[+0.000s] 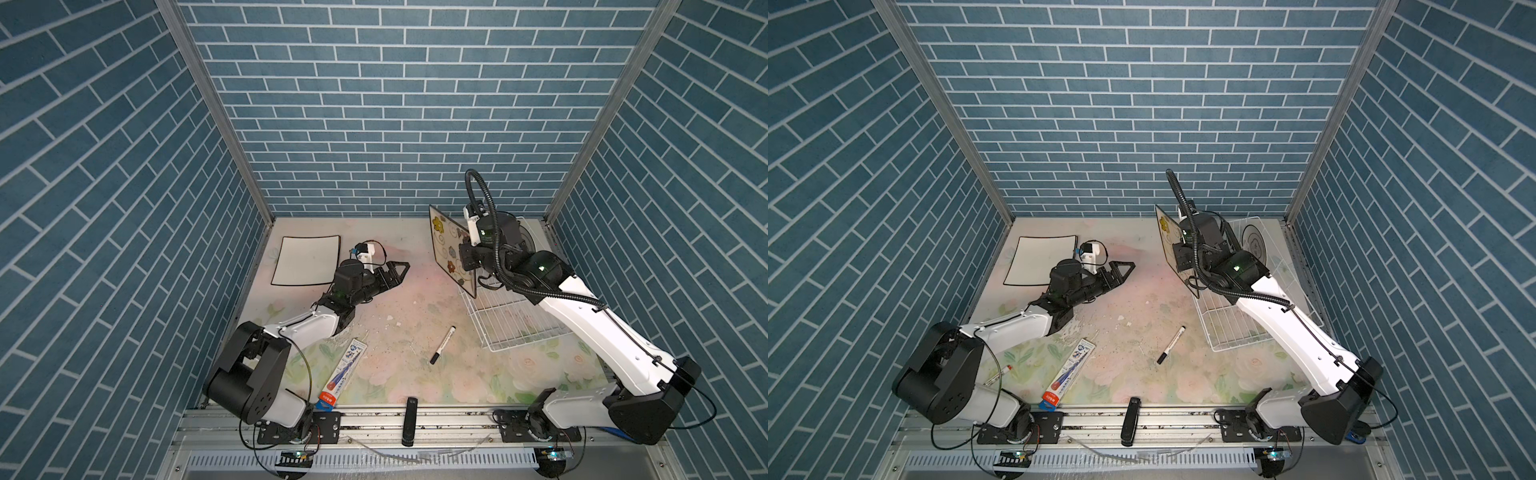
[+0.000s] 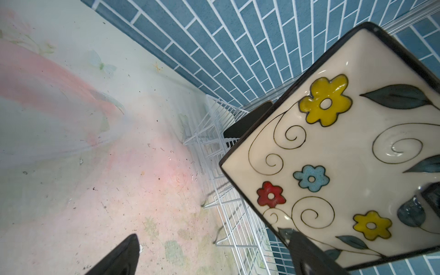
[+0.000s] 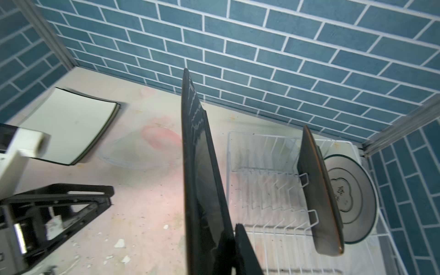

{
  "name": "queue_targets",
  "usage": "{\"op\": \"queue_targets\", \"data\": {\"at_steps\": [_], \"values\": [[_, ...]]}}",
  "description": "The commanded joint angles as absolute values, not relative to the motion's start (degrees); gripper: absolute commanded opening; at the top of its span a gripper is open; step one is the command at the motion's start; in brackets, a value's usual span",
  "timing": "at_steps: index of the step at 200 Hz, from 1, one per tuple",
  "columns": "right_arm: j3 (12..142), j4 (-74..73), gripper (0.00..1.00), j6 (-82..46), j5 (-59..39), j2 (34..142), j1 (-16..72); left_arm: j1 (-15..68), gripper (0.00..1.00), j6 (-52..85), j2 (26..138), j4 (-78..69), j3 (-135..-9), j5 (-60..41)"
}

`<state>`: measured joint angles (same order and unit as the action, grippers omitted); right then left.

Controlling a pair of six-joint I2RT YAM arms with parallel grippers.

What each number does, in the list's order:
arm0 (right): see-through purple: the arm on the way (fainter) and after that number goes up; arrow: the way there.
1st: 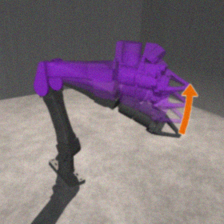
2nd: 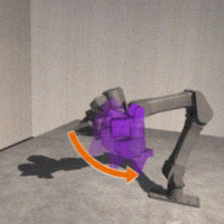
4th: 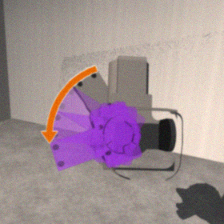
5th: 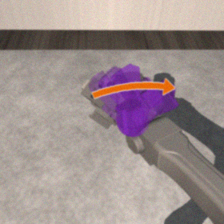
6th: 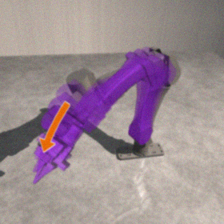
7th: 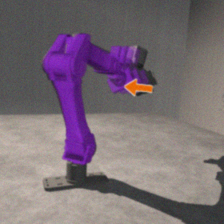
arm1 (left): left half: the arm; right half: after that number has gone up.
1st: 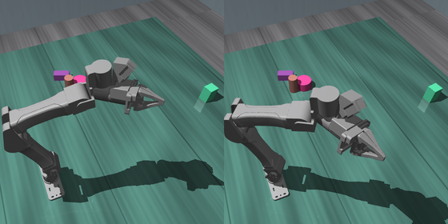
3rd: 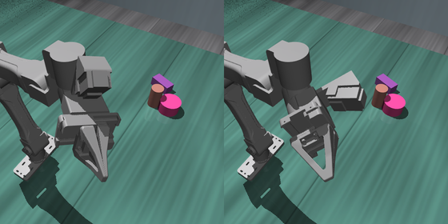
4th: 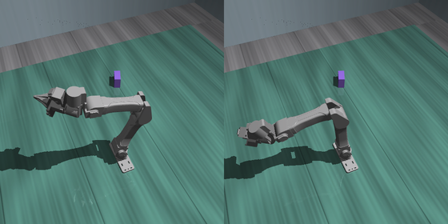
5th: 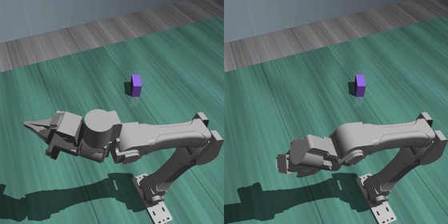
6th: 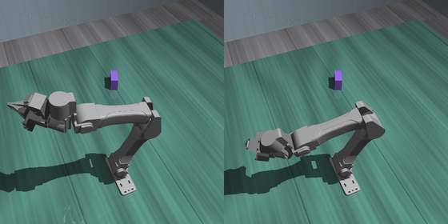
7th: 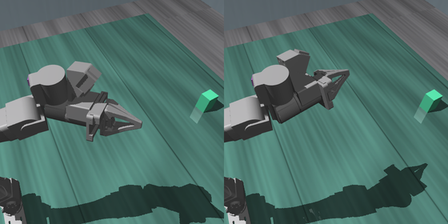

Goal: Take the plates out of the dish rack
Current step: 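Lift the flowered cream plate up toward the left gripper with the right gripper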

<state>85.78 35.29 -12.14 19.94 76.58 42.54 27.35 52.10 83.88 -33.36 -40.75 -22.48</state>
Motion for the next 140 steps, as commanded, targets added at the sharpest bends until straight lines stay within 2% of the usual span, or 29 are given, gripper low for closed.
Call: {"op": "queue_targets", "data": {"at_steps": [1,81,120,140], "values": [[91.07,23.4,0.0,-18.12,16.34,72.84,42.89,26.84,1.0,51.08,81.01,-32.72,-40.17,-21.87],[84.26,7.63,0.0,-29.59,8.52,76.77,41.28,21.34,1.0,53.34,76.14,-30.06,-37.49,-24.67],[75.36,-11.67,0.0,-46.84,-2.67,80.24,34.6,15.43,1.0,51.59,68.64,-22.45,-36.14,-24.74],[70.78,-24.01,0.0,-52.68,-4.07,82.19,33.57,12.98,1.0,51.65,66.06,-20.61,-36.12,-25.85]]}}
